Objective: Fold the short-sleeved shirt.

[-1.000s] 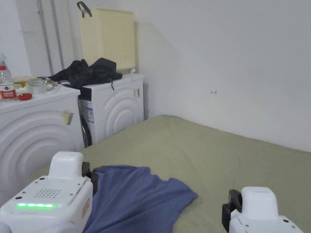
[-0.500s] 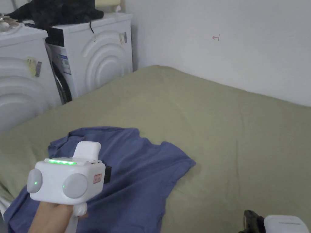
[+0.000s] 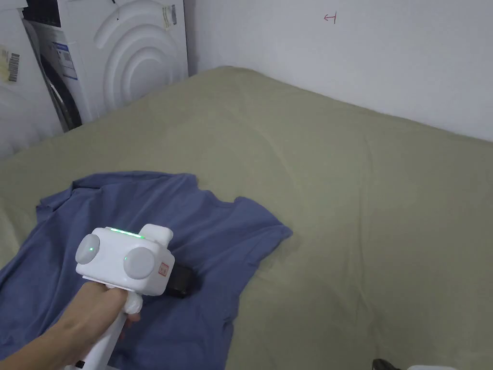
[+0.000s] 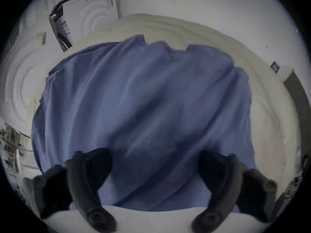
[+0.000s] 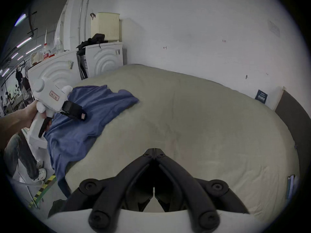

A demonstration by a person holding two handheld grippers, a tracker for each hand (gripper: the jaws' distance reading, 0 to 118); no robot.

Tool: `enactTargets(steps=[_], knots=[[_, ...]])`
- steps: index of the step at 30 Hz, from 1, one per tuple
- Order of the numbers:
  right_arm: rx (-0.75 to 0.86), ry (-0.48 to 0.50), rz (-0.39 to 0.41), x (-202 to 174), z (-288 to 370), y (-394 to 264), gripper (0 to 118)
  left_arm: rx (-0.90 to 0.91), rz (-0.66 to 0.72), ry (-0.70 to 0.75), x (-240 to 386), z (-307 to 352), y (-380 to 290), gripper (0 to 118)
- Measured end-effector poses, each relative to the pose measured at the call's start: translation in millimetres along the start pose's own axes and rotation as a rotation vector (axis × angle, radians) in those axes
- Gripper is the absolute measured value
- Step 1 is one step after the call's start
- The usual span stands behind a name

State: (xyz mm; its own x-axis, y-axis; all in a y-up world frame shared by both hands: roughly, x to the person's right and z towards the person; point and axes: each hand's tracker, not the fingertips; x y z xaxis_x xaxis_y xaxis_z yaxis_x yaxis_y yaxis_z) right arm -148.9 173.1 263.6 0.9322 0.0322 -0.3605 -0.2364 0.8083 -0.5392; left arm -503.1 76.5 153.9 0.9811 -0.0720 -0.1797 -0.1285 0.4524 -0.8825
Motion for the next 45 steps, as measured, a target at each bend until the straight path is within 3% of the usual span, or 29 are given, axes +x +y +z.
enactTargets(steps=[1, 2, 3, 4, 6, 13, 24, 33, 39, 45], knots=[[0.001, -0.001, 0.0, 1, 5, 0, 0, 0.004, 0.02, -0.038, 0, 4, 1, 92], [0.006, -0.004, 0.0, 3, 12, -1, 0, -0.001, 0.028, -0.043, 2, 11, 3, 70], [0.012, -0.009, -0.002, 11, 20, -3, 0, 0.021, 0.027, -0.065, 5, 20, 3, 27], [0.016, -0.017, -0.007, 15, 26, -3, 0, 0.051, 0.022, -0.064, 9, 26, 4, 1], [0.027, -0.035, -0.025, 27, 43, -6, 0, 0.089, -0.007, 0.051, 19, 37, 7, 1], [0.099, -0.145, -0.094, 85, 113, -21, 0, 0.236, -0.035, -0.044, 70, 135, 36, 1], [0.179, -0.302, -0.227, 161, 205, -53, 0, 0.416, -0.352, -0.324, 296, 268, 55, 1], [0.144, -0.421, -0.322, 226, 218, -92, 0, 0.32, -0.535, -0.653, 509, 255, 20, 1], [0.089, -0.462, -0.351, 256, 204, -112, 0, 0.138, -0.578, -0.679, 601, 177, -17, 1], [0.031, -0.492, -0.387, 278, 190, -127, 0, 0.003, -0.541, -0.64, 620, 107, -38, 2]])
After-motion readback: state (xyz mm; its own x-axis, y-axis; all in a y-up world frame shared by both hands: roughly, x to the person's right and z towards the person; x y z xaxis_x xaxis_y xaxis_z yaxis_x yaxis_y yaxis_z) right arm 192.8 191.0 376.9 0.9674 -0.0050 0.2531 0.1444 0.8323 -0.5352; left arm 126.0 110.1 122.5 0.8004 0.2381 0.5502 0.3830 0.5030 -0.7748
